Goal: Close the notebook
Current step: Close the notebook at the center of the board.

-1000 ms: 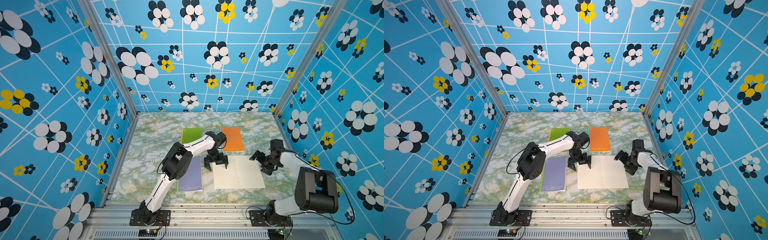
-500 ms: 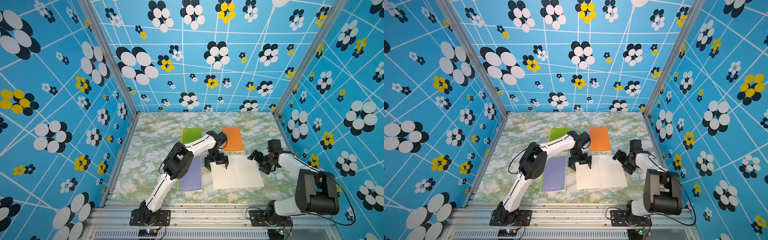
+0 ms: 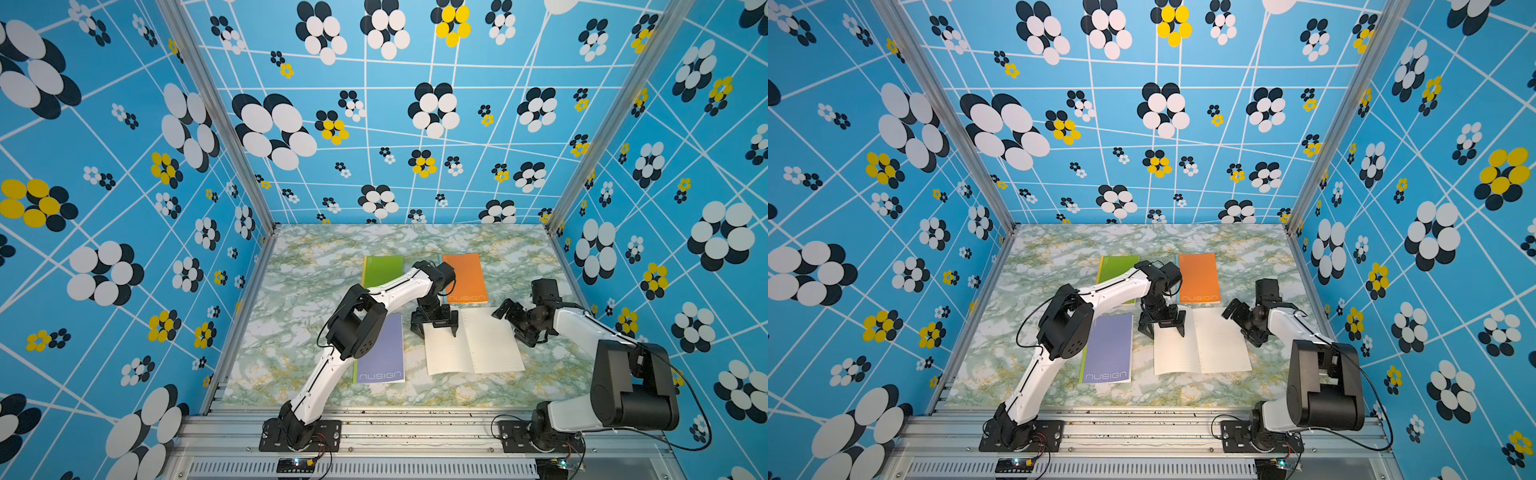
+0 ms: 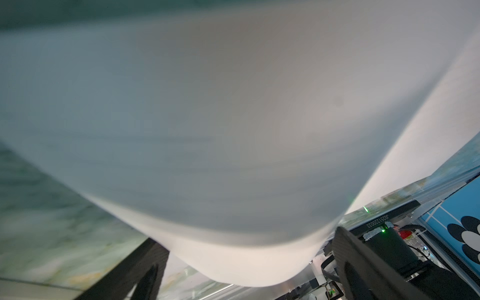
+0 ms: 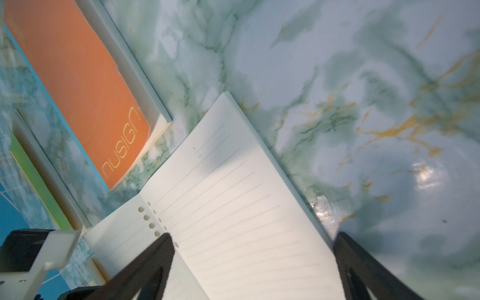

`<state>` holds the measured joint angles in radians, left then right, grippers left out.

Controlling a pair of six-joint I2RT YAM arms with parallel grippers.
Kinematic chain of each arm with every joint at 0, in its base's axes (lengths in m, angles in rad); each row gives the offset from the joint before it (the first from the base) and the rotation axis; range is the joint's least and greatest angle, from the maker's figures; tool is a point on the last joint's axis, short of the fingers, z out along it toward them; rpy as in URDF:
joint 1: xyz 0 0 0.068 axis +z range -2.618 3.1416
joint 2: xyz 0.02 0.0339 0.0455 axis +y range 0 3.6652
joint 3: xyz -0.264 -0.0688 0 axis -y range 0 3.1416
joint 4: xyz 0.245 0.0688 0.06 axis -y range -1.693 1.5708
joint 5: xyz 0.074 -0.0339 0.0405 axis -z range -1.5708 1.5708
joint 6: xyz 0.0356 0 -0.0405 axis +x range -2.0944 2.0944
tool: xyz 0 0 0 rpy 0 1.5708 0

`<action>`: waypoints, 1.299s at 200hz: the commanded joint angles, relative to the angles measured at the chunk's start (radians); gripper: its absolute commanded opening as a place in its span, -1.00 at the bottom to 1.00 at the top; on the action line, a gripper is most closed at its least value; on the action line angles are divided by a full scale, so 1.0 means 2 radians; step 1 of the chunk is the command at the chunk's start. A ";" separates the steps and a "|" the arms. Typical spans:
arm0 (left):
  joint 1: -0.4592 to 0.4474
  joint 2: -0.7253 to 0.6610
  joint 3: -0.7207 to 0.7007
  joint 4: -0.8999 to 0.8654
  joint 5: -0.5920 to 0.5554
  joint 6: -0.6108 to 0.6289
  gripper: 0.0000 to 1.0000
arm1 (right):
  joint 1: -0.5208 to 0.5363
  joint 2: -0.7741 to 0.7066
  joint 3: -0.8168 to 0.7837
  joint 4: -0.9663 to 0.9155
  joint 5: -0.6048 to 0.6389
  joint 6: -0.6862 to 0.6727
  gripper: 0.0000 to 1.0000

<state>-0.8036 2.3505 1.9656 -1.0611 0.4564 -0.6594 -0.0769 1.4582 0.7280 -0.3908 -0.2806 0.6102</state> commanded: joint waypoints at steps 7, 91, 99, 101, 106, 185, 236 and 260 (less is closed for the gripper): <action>-0.015 -0.038 0.003 0.042 -0.009 0.035 1.00 | 0.011 0.034 -0.029 -0.025 -0.024 0.009 0.98; -0.054 -0.083 0.020 0.045 -0.022 0.072 0.99 | 0.012 0.031 -0.028 -0.031 -0.019 0.008 0.98; -0.056 -0.082 0.026 0.043 -0.022 0.074 0.99 | 0.011 0.030 -0.027 -0.034 -0.014 0.008 0.98; -0.057 -0.081 0.027 0.043 -0.021 0.075 0.99 | 0.011 0.029 -0.026 -0.035 -0.013 0.009 0.98; -0.058 -0.080 0.031 0.043 -0.019 0.075 0.99 | 0.011 0.027 -0.025 -0.037 -0.010 0.009 0.98; -0.096 -0.027 0.139 0.012 -0.007 0.109 0.99 | -0.036 -0.009 0.010 -0.088 0.019 -0.004 0.98; -0.108 0.042 0.209 -0.003 0.006 0.110 1.00 | -0.077 -0.052 0.038 -0.142 0.062 -0.026 0.98; -0.108 0.056 0.222 -0.001 0.005 0.112 0.99 | -0.081 -0.057 0.051 -0.157 0.076 -0.033 0.98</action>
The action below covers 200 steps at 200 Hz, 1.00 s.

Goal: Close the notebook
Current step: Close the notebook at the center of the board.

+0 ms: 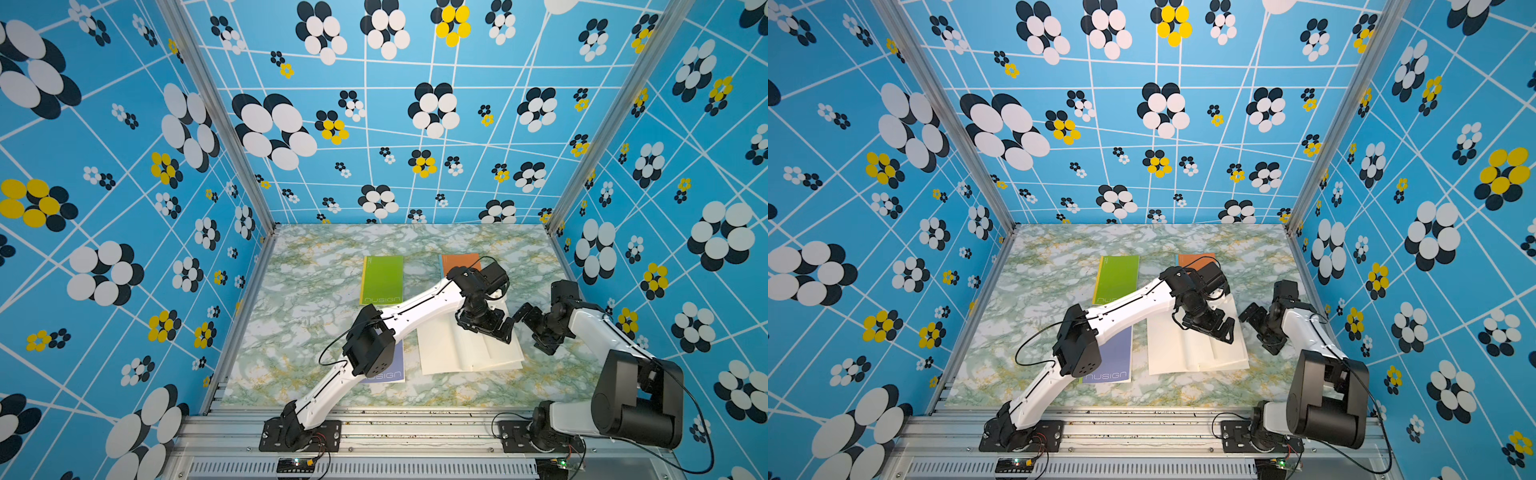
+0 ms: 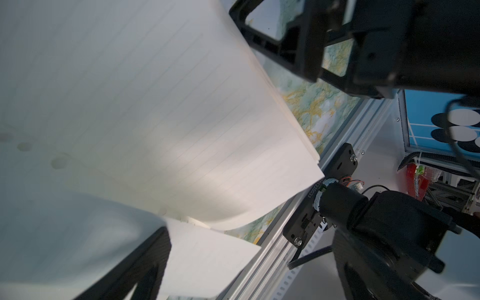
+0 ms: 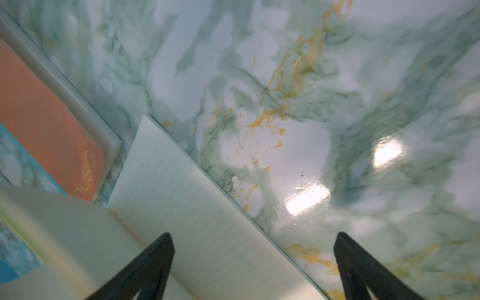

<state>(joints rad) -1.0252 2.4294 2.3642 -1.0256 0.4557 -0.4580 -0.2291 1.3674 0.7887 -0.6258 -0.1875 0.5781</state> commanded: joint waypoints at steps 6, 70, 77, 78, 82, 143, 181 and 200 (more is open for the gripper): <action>0.003 0.017 0.024 -0.018 0.004 0.012 0.99 | -0.005 -0.012 0.023 -0.041 0.031 -0.017 0.98; 0.012 -0.019 -0.008 -0.020 0.005 0.027 0.99 | -0.006 0.016 0.022 -0.014 -0.001 -0.011 0.98; 0.015 -0.031 -0.021 -0.016 0.004 0.031 0.99 | -0.005 0.023 0.020 -0.010 -0.004 -0.012 0.98; 0.015 -0.032 -0.022 -0.016 0.004 0.031 0.99 | -0.006 0.025 0.020 -0.010 -0.005 -0.012 0.98; 0.017 -0.039 -0.029 -0.014 0.004 0.034 1.00 | -0.005 0.029 0.019 -0.008 -0.007 -0.012 0.98; 0.059 -0.126 -0.138 -0.003 -0.009 0.062 0.99 | -0.005 0.062 0.008 0.026 -0.031 -0.013 0.98; 0.094 -0.169 -0.212 0.011 -0.005 0.064 1.00 | -0.005 0.072 0.001 0.036 -0.043 -0.015 0.98; 0.112 -0.191 -0.253 0.024 -0.008 0.064 0.99 | -0.004 0.074 -0.002 0.040 -0.050 -0.014 0.98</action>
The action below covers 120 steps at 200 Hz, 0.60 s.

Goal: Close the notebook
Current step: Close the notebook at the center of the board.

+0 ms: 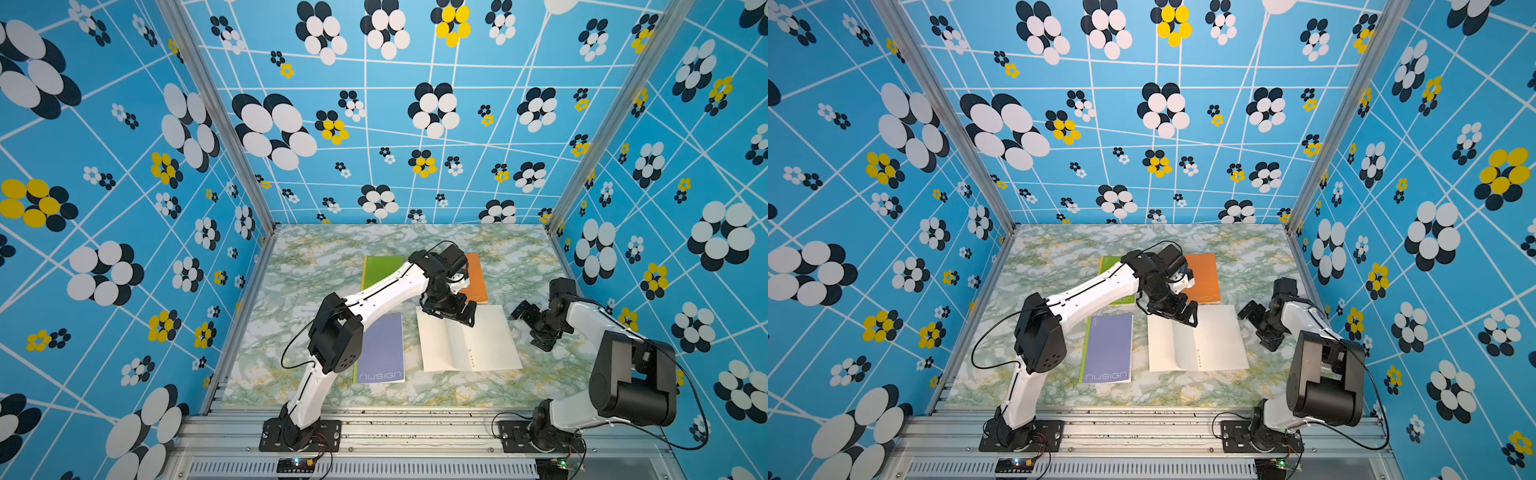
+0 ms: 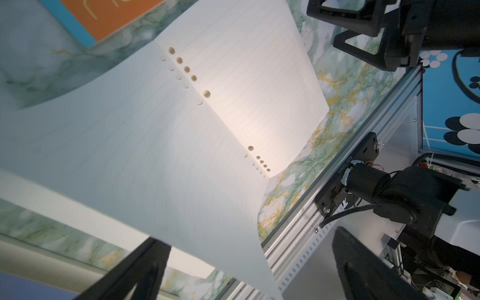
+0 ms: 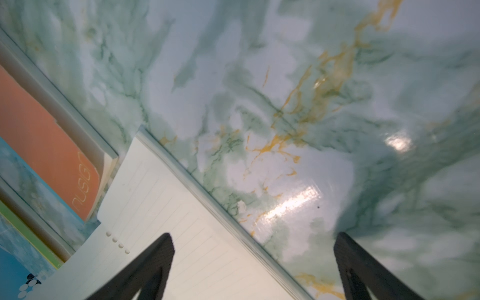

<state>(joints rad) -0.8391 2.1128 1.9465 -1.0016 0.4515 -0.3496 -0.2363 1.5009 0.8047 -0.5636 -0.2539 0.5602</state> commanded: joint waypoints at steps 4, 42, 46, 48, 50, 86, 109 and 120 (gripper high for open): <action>0.023 -0.036 -0.052 0.015 -0.005 0.010 1.00 | 0.001 0.007 -0.011 0.010 -0.017 -0.006 0.98; 0.051 -0.061 -0.111 0.025 -0.006 0.016 1.00 | 0.006 0.008 -0.007 0.009 -0.018 -0.005 0.98; 0.053 -0.063 -0.117 0.027 -0.006 0.018 1.00 | 0.007 0.008 -0.008 0.009 -0.018 -0.005 0.98; 0.054 -0.065 -0.119 0.028 -0.007 0.018 1.00 | 0.007 0.008 -0.007 0.009 -0.018 -0.005 0.98; 0.055 -0.066 -0.122 0.028 -0.008 0.019 0.99 | 0.008 0.009 -0.008 0.009 -0.017 -0.005 0.98; 0.066 -0.075 -0.156 0.039 -0.007 0.025 1.00 | 0.015 0.012 -0.009 0.012 -0.017 -0.002 0.98; 0.067 -0.066 -0.172 0.054 0.012 0.021 0.99 | 0.019 0.013 -0.008 0.012 -0.016 0.001 0.98; 0.069 -0.060 -0.181 0.066 0.029 0.017 0.99 | 0.019 0.012 -0.007 0.010 -0.016 0.001 0.98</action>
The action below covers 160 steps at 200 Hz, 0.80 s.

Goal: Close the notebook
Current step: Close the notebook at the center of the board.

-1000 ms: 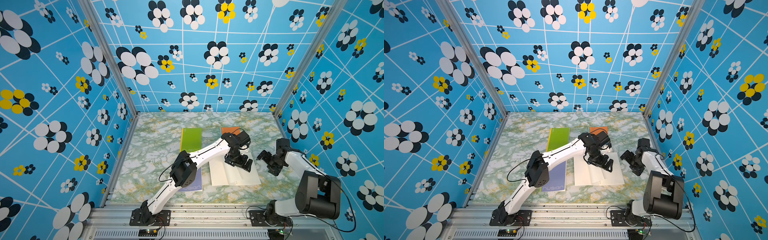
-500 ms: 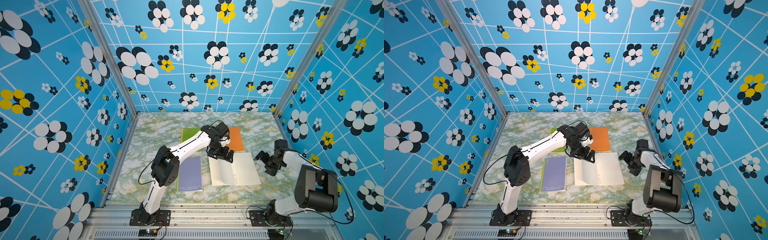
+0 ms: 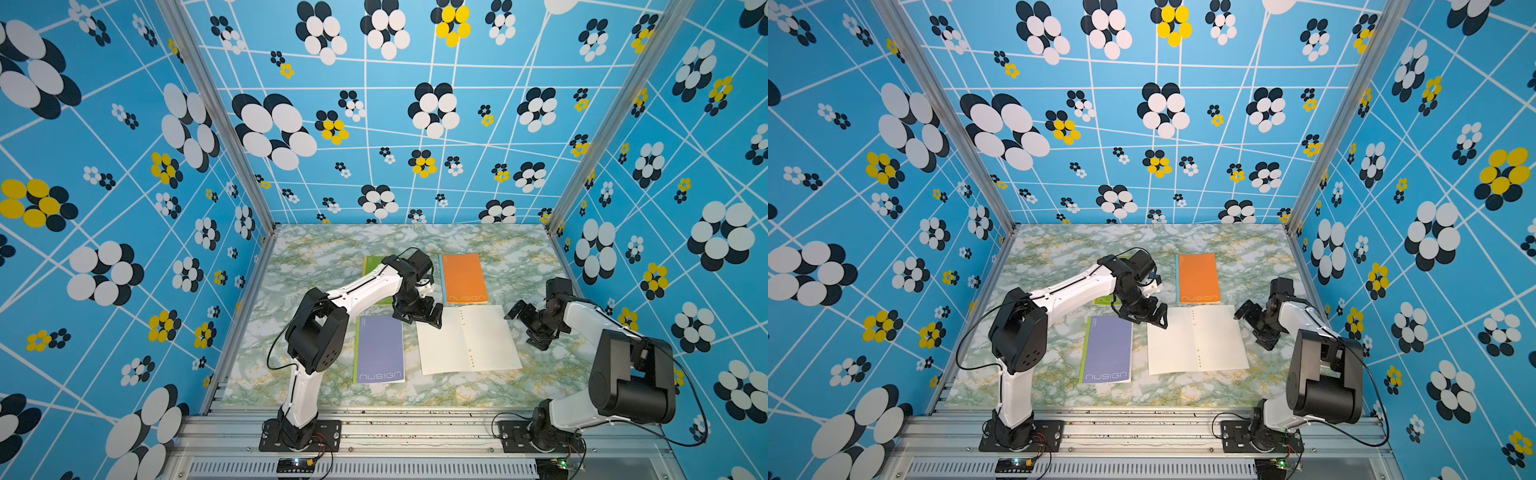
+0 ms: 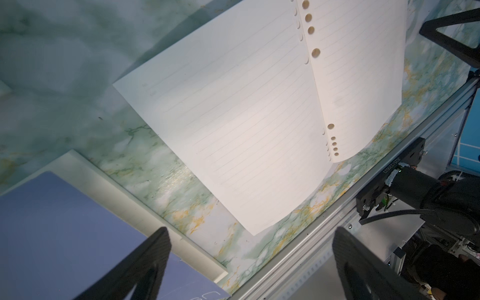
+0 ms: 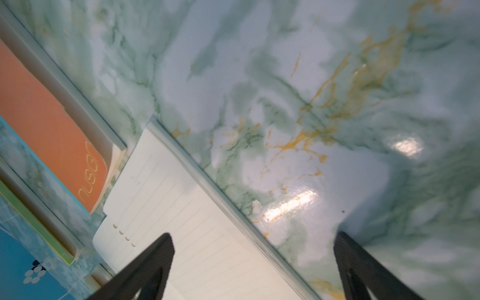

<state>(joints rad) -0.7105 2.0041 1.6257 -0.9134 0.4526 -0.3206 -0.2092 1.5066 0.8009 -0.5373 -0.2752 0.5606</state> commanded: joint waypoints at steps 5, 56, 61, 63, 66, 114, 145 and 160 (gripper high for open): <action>0.006 -0.004 -0.026 0.031 0.038 0.001 1.00 | 0.006 0.008 -0.005 -0.003 -0.006 0.001 0.98; 0.014 0.019 -0.065 0.076 0.072 -0.015 1.00 | 0.013 0.009 -0.006 -0.001 -0.020 0.002 0.98; 0.013 0.021 -0.067 0.077 0.069 -0.015 0.99 | 0.014 0.009 -0.007 0.000 -0.021 0.001 0.98; 0.013 0.022 -0.067 0.078 0.068 -0.017 0.99 | 0.014 0.010 -0.006 0.000 -0.021 0.000 0.98; 0.014 0.024 -0.068 0.078 0.067 -0.017 0.99 | 0.015 0.011 -0.006 0.001 -0.021 0.000 0.98; 0.013 0.043 -0.071 0.082 0.041 -0.047 0.99 | 0.027 0.020 -0.004 0.006 -0.020 0.003 0.98; 0.009 0.070 -0.051 0.062 0.031 -0.063 0.99 | 0.035 0.025 -0.004 0.009 -0.017 0.007 0.98; 0.008 0.082 -0.045 0.060 0.031 -0.074 0.99 | 0.039 0.027 -0.003 0.010 -0.017 0.008 0.98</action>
<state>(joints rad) -0.6884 2.0922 1.5185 -0.7654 0.5507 -0.4278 -0.1505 1.5181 0.8051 -0.5133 -0.3050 0.5625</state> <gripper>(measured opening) 0.996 0.991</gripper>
